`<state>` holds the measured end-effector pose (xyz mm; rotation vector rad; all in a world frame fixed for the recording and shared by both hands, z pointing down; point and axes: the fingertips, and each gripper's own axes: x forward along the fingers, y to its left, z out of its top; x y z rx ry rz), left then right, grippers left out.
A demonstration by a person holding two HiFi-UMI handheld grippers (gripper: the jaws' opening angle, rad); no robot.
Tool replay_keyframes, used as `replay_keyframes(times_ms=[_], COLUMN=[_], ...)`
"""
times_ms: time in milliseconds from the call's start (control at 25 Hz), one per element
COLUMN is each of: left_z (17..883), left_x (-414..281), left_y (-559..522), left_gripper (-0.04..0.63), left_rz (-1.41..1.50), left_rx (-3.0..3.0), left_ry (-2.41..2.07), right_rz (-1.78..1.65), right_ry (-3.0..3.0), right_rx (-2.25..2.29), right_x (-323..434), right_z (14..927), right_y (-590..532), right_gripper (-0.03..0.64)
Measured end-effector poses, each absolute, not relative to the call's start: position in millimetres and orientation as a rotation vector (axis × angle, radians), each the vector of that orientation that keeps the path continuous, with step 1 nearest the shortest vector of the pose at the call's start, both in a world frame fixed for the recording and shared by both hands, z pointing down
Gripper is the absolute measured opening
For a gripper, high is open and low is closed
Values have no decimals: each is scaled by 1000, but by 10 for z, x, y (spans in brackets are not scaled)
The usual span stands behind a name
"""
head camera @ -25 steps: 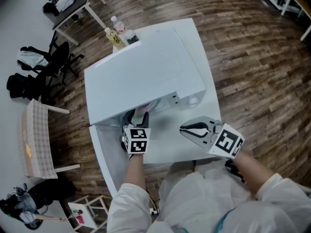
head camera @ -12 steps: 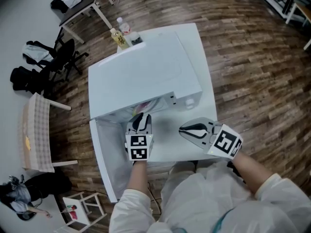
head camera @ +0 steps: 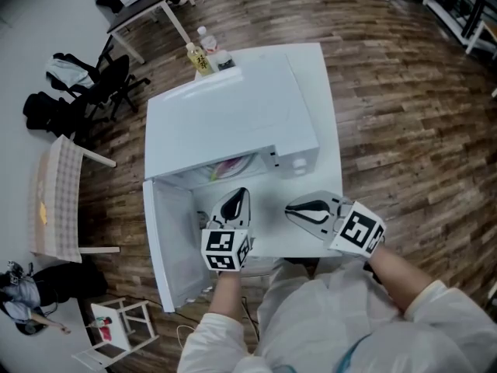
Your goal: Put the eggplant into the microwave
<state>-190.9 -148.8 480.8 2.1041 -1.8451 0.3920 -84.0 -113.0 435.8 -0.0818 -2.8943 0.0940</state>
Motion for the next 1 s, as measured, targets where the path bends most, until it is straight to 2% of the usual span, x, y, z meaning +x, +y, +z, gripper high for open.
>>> replay_keyframes(times_ms=[520,1000], left_z=[4093,3597], left_x=[-1079,-483], left_y=[-1213,-1049], left_gripper=[2,2], left_rz=[13,-81], left_rx=[2401,2591], left_ry=[-1711,-1570], right_rz=[163,244], right_ry=[-2988,-3159], right_rx=[-76,-80], right_x=[-602,-399], right_z=[4115,3481], right_y=[-1202,-1187], right_gripper=[35,35])
